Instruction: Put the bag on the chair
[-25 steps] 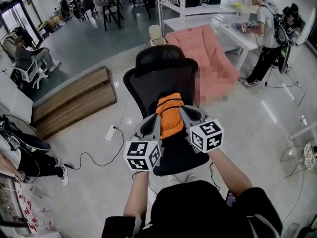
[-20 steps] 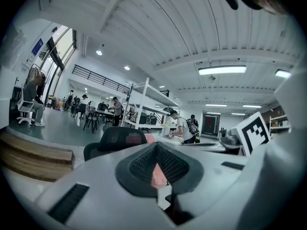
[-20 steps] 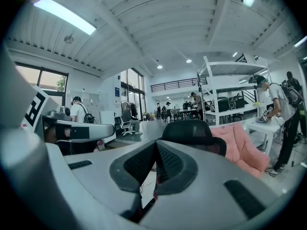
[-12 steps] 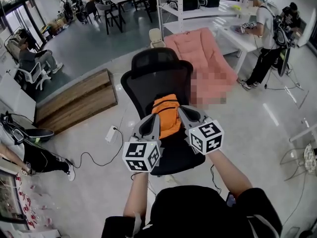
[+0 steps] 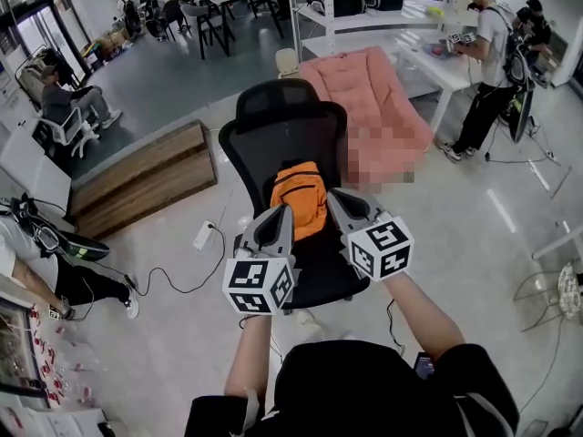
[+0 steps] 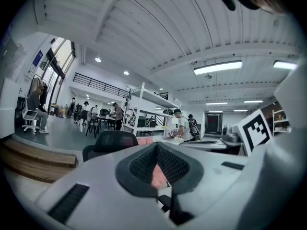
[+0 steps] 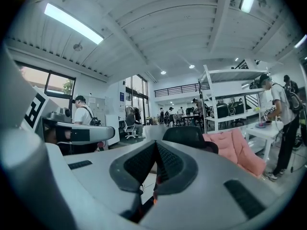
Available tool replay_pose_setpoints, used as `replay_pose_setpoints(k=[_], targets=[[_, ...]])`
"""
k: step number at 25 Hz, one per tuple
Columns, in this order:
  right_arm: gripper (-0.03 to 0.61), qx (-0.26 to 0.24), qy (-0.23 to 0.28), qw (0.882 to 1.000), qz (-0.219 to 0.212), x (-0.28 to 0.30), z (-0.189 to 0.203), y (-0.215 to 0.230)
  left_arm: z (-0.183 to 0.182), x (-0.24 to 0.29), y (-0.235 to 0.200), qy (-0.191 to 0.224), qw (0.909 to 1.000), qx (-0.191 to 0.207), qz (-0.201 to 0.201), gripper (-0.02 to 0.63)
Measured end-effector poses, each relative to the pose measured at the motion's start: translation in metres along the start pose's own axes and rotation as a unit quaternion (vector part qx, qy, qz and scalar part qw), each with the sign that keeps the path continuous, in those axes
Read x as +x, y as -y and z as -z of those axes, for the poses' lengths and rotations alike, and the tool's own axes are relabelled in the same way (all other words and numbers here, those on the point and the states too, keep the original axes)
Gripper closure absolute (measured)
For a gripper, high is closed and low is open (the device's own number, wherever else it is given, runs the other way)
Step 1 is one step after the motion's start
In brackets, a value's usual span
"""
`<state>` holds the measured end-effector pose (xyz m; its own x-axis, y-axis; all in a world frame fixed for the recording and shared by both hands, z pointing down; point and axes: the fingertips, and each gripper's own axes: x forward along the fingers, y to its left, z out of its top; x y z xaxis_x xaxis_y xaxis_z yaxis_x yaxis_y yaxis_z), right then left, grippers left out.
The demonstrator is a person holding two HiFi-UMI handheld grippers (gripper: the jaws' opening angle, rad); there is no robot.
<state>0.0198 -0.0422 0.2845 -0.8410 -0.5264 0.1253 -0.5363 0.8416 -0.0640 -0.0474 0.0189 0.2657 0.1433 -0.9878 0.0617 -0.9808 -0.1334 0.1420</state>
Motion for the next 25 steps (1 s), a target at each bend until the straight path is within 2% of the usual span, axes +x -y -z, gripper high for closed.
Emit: replay_pose_setpoints(k=[14,25], targets=[[0.577,-0.008,0.014,1.000,-0.013,-0.059,-0.001,-0.010,0.003,-0.035,0.052,0.010,0.9998,0.010,-0.015,0.601],[0.577,-0.017,0.020,1.000,-0.014,-0.086,-0.001,-0.019,0.005,-0.055,0.071,0.014,0.9996,0.014,-0.021,0.601]])
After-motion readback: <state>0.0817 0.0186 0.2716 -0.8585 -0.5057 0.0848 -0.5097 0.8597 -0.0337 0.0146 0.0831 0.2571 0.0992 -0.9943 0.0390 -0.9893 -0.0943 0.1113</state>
